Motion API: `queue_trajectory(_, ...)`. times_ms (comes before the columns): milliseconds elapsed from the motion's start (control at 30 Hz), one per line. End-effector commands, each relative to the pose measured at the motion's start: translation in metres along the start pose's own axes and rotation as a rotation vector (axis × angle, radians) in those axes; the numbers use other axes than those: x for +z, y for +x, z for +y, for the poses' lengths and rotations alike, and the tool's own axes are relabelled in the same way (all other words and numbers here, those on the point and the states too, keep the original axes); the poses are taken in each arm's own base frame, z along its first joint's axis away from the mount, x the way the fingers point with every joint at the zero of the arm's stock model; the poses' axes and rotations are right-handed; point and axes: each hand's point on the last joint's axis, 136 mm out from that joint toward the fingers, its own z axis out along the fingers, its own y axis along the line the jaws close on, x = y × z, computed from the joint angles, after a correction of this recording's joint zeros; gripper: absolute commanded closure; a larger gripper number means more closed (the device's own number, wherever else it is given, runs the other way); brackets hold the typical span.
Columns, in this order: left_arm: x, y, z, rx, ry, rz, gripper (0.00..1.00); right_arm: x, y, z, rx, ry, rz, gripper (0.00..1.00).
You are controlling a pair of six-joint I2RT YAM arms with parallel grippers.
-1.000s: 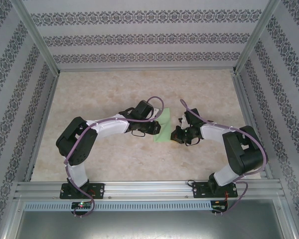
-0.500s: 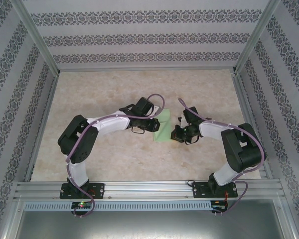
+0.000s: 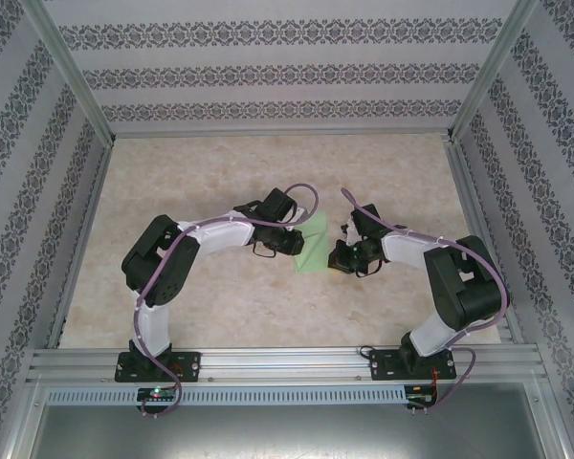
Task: Fold a paper plane with a square sheet of paper (fold left side to right side)
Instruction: Fold the triangle a second time at the center of the table.
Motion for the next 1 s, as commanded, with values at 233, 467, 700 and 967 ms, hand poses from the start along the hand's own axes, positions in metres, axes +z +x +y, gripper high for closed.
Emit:
queue_trajectory(233,0.006,-0.010,0.011,0.007,-0.015,-0.001,0.82,0.006,0.011,-0.015,0.004,0.074,0.044,0.98)
queue_trajectory(467,0.010,-0.010,0.010,0.009,-0.007,0.007,0.82,0.006,0.012,-0.017,0.002,0.084,0.048,0.98)
queue_trajectory(700,0.012,-0.011,0.011,0.010,-0.010,0.007,0.82,0.006,0.013,-0.017,0.001,0.088,0.051,0.99)
queue_trajectory(967,0.014,-0.013,0.013,0.013,-0.017,0.013,0.82,0.006,0.013,-0.017,0.000,0.091,0.052,0.99)
